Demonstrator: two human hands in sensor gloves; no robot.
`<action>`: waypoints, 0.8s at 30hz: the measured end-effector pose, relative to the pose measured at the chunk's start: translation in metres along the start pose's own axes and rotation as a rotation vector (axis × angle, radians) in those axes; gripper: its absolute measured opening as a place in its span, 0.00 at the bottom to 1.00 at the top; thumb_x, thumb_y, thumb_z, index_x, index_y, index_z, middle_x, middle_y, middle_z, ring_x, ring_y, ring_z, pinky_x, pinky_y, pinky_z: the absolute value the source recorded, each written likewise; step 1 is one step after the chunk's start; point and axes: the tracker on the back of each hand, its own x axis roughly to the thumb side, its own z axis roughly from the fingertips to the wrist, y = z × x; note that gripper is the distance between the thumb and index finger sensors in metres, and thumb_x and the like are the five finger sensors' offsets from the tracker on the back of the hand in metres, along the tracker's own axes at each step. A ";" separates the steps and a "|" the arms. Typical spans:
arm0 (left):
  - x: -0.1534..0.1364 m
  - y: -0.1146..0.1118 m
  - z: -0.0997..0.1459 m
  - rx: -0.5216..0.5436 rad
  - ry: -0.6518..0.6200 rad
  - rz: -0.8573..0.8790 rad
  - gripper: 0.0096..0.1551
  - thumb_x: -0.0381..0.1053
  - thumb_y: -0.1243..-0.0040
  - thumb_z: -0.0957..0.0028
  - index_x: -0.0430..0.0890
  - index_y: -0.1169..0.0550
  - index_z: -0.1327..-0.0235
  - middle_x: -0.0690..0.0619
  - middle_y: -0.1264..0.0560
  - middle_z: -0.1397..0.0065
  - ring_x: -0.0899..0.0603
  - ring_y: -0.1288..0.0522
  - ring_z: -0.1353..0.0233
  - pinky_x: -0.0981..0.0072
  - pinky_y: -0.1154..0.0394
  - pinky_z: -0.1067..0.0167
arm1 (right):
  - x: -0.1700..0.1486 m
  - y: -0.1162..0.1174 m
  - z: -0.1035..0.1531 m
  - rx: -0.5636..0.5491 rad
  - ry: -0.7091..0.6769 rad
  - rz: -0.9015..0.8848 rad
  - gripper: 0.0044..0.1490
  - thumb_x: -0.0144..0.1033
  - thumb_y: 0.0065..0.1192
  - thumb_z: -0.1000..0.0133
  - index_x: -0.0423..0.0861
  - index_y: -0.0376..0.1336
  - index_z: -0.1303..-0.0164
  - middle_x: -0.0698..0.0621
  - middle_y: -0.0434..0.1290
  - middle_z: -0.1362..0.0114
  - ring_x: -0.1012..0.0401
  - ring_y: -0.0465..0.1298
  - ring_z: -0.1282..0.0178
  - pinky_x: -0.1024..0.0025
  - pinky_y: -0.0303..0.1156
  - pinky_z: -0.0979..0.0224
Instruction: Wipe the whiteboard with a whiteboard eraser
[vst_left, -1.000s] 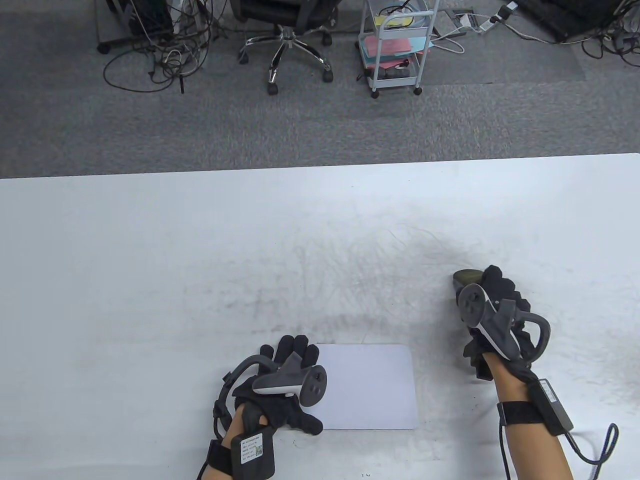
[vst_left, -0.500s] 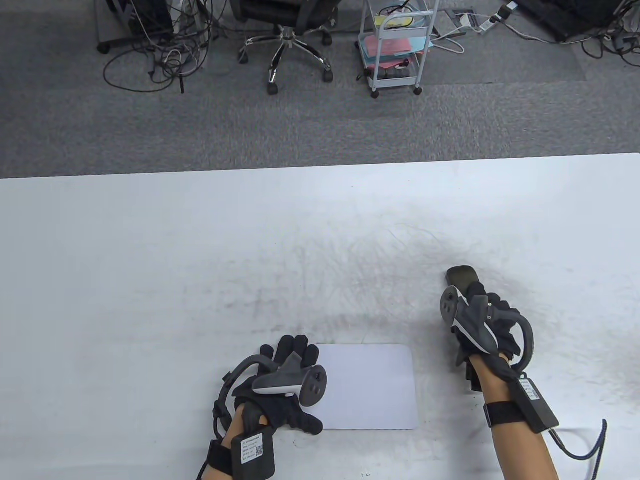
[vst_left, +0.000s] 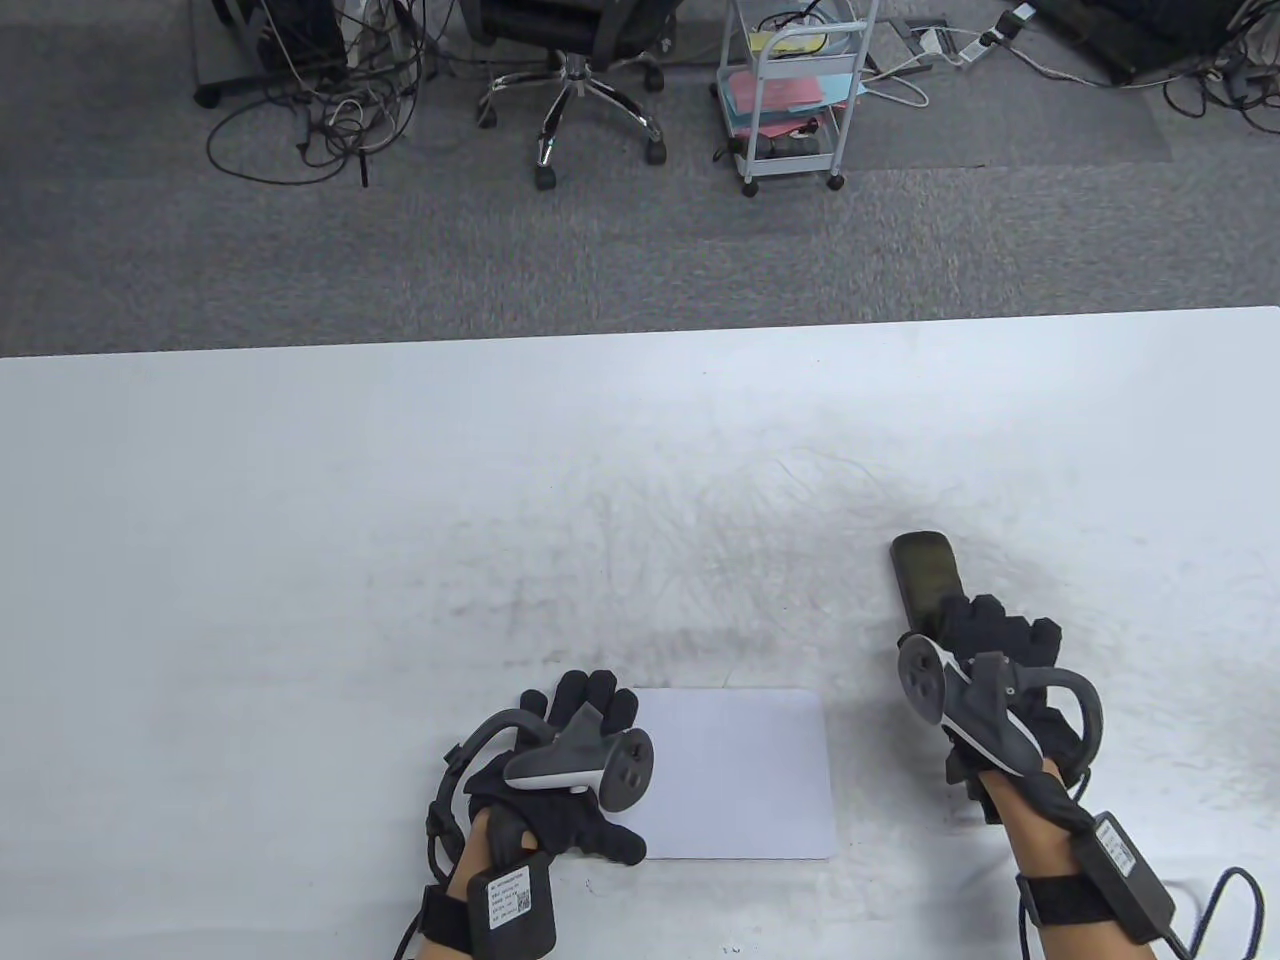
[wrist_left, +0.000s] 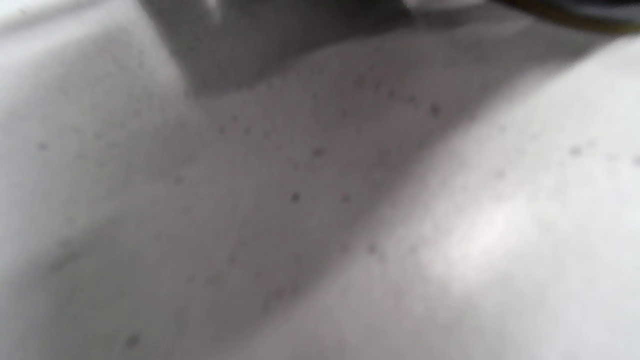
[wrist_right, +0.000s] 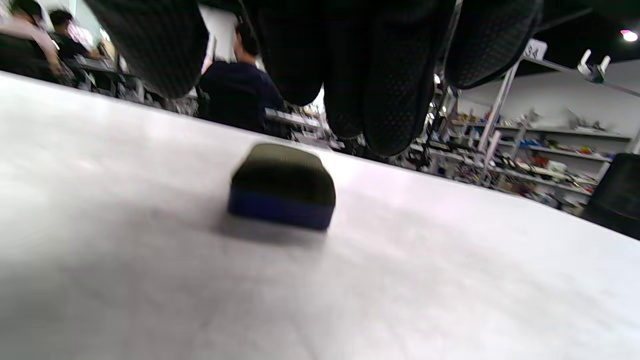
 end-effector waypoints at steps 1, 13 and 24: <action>-0.002 0.004 0.002 0.019 0.026 0.022 0.76 0.82 0.55 0.64 0.39 0.69 0.21 0.34 0.72 0.17 0.25 0.69 0.20 0.28 0.57 0.25 | -0.003 -0.005 0.006 0.009 -0.025 -0.049 0.40 0.62 0.54 0.32 0.43 0.61 0.22 0.40 0.74 0.21 0.45 0.80 0.28 0.33 0.68 0.23; -0.040 0.045 0.069 0.550 0.427 0.164 0.70 0.79 0.58 0.55 0.41 0.70 0.20 0.33 0.76 0.19 0.24 0.72 0.21 0.26 0.60 0.27 | -0.032 -0.022 0.048 -0.168 0.053 -0.301 0.42 0.60 0.50 0.30 0.46 0.52 0.12 0.35 0.57 0.09 0.35 0.62 0.14 0.31 0.60 0.18; -0.050 0.035 0.085 0.623 0.489 0.088 0.69 0.80 0.60 0.55 0.42 0.71 0.20 0.33 0.76 0.19 0.24 0.72 0.21 0.25 0.61 0.27 | -0.032 -0.004 0.046 -0.147 0.094 -0.140 0.50 0.64 0.38 0.29 0.48 0.29 0.10 0.28 0.33 0.07 0.26 0.40 0.13 0.21 0.47 0.22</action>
